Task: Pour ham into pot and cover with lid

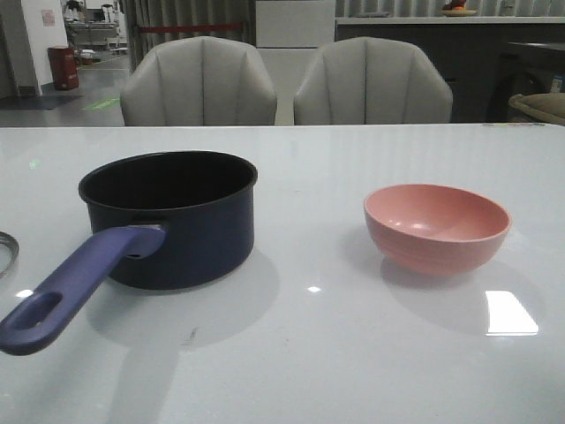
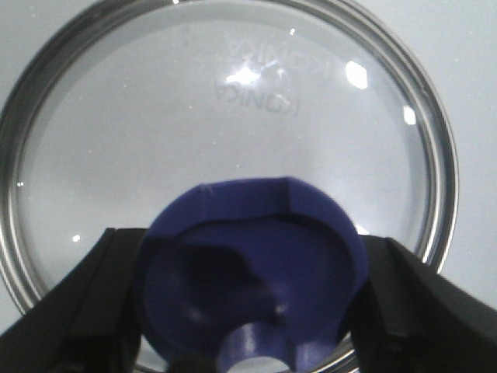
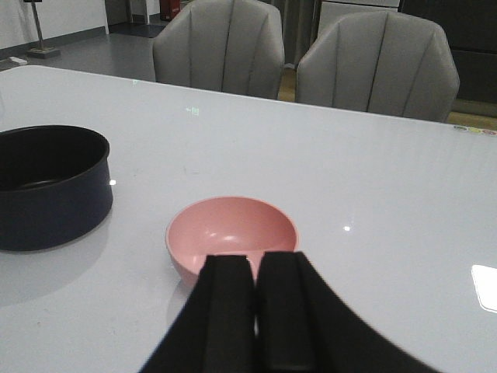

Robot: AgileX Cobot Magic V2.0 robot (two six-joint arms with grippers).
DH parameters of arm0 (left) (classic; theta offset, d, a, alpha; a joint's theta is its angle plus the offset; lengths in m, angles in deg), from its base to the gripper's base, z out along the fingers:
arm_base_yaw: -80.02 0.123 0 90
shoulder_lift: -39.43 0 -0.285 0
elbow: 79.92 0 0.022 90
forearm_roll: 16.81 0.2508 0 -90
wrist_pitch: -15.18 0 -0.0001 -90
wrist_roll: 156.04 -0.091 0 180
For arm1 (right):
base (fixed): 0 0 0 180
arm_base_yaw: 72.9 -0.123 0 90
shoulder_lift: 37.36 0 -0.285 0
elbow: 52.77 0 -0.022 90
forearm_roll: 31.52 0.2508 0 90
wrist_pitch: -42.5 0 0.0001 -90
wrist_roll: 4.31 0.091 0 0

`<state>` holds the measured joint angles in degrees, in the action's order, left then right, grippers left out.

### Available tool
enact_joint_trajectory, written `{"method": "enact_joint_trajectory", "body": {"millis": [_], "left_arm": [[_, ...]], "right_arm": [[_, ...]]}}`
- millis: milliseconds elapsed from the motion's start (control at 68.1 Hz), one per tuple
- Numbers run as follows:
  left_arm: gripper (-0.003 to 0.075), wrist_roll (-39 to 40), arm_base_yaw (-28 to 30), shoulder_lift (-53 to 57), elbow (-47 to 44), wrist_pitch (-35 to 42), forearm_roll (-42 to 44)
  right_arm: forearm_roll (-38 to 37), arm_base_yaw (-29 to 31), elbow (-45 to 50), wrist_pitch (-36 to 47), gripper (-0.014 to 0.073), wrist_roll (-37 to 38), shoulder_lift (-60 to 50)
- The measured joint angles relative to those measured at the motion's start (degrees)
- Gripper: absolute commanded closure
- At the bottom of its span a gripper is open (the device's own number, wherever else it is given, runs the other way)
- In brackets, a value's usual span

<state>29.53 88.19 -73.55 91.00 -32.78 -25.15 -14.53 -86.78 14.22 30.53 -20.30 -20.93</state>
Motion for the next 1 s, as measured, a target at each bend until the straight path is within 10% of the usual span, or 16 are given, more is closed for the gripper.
{"method": "enact_joint_trajectory", "body": {"millis": [999], "left_arm": [[0.0555,-3.1,-3.85,9.07,7.49,-0.45,2.34]], "right_arm": [[0.0,0.0,0.0,0.0,0.0435,-0.1,0.0]]}}
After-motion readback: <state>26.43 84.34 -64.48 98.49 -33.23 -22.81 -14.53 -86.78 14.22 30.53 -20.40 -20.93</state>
